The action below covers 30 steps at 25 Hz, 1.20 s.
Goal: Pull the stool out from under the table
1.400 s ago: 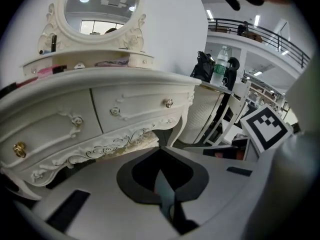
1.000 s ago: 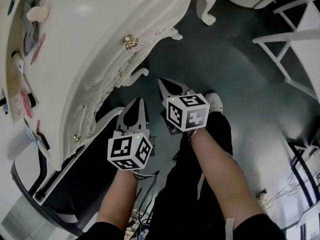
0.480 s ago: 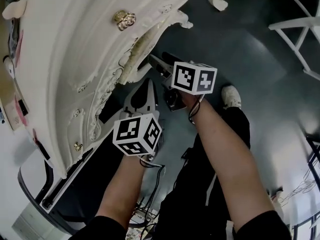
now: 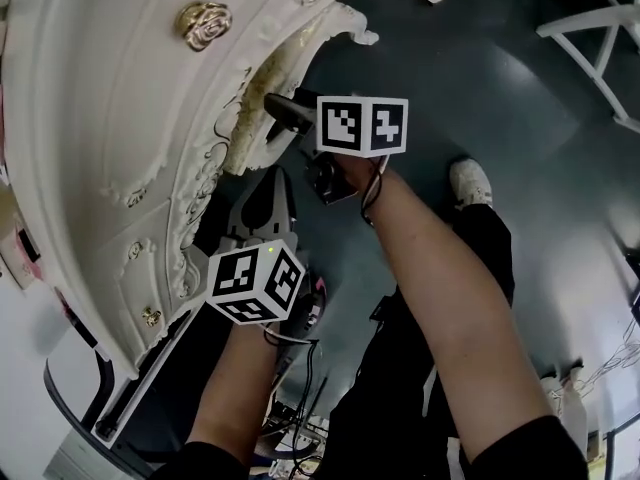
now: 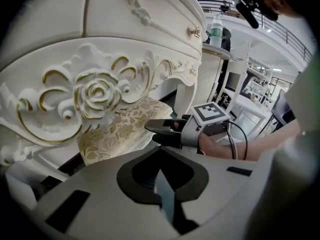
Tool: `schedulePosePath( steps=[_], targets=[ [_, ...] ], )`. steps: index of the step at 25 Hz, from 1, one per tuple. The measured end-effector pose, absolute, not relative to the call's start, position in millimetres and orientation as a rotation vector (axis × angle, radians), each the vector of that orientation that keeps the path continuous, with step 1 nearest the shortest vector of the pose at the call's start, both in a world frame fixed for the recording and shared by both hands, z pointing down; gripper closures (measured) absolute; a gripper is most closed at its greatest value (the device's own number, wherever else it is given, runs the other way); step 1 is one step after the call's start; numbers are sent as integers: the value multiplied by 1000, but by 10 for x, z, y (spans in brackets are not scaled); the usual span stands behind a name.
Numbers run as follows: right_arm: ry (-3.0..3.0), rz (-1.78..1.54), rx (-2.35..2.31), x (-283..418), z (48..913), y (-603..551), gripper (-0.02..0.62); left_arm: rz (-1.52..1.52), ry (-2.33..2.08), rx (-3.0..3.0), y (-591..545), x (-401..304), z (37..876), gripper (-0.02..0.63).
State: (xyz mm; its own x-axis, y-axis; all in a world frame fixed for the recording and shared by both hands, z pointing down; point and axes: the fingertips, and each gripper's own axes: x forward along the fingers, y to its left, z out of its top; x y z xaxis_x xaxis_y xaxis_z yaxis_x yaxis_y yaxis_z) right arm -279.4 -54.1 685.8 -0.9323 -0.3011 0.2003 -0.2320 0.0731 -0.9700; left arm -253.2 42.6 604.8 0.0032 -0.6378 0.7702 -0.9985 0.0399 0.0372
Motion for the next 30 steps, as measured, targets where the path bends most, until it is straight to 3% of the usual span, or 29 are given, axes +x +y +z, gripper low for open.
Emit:
schedulePosePath(
  steps=[10, 16, 30],
  targets=[
    [2270, -2061, -641, -3003, 6965, -594, 351, 750, -1664, 1684, 611, -2593, 6088, 606],
    [2241, -2048, -677, -3005, 6937, -590, 414, 736, -1647, 1659, 719, -2582, 6177, 606],
    [2217, -2123, -665, -2767, 6949, -409, 425, 709, -1669, 1644, 724, -2476, 6133, 606]
  ],
)
